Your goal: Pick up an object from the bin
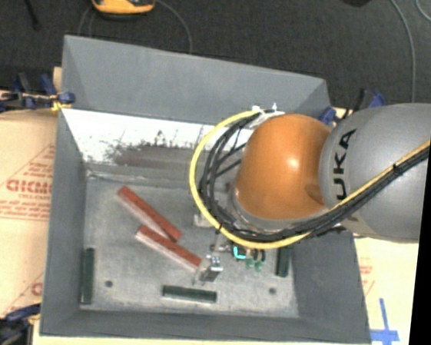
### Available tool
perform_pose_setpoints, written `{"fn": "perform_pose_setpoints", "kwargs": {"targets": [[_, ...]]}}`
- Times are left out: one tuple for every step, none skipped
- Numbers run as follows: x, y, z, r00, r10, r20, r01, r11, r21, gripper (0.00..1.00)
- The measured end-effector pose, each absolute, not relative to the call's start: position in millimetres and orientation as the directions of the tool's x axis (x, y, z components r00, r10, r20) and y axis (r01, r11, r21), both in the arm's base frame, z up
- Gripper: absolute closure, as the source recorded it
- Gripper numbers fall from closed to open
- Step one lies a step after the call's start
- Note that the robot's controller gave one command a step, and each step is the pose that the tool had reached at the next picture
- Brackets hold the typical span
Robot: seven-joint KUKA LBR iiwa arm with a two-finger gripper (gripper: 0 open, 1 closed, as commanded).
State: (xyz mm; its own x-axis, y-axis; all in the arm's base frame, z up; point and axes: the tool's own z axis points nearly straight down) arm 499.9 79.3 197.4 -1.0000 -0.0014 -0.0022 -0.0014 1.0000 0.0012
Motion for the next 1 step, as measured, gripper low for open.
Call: {"fn": "perform_pose_setpoints", "kwargs": {"targets": [[506.6,51.1,150.1,-1.0,-0.024,-0.011,-0.024,1.0,0.001,0.0]]}}
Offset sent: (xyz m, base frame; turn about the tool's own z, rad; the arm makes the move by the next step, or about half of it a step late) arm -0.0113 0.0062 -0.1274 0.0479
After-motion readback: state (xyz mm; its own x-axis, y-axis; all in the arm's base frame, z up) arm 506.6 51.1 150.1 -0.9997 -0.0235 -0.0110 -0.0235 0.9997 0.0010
